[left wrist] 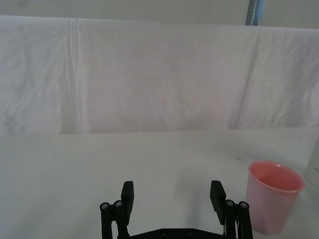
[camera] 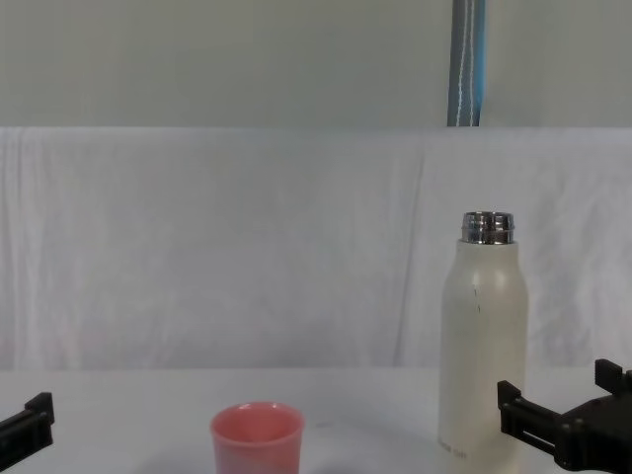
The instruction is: Grasp the thermos with one hand and pour water into the cup lid.
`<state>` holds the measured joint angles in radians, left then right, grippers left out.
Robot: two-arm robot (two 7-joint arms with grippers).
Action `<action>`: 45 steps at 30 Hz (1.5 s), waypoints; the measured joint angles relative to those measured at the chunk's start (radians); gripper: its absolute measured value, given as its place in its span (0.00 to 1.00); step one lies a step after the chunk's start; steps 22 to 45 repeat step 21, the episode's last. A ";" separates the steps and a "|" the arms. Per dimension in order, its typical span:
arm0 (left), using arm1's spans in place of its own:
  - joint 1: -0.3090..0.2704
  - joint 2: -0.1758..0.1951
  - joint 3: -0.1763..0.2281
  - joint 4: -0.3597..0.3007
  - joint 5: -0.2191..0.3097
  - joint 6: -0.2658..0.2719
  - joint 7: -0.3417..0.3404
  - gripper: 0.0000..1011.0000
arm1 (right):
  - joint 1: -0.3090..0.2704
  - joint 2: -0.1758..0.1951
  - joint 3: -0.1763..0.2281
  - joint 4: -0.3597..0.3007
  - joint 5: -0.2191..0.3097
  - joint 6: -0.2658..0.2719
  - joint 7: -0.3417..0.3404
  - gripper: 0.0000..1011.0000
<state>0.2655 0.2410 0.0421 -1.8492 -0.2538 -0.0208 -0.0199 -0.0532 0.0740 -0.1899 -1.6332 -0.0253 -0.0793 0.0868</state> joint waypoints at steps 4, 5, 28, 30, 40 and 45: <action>0.000 0.000 0.000 0.000 0.000 0.000 0.000 0.99 | 0.000 0.000 0.000 0.000 0.000 0.000 0.000 0.99; 0.000 0.000 0.000 0.000 0.000 0.000 0.000 0.99 | 0.000 0.000 0.000 0.000 0.000 0.000 0.000 0.99; 0.000 0.000 0.000 0.000 0.000 0.000 0.000 0.99 | 0.000 0.000 0.000 0.000 0.000 0.000 0.000 0.99; 0.000 0.000 0.000 0.000 0.000 0.000 0.000 0.99 | 0.000 0.000 0.000 0.000 0.000 0.000 0.000 0.99; 0.000 0.000 0.000 0.000 0.000 0.000 0.000 0.99 | 0.000 0.000 0.000 0.000 0.000 0.000 0.000 0.99; 0.000 0.000 0.000 0.000 0.000 0.000 0.000 0.99 | 0.000 0.000 0.000 0.000 0.000 0.000 0.000 0.99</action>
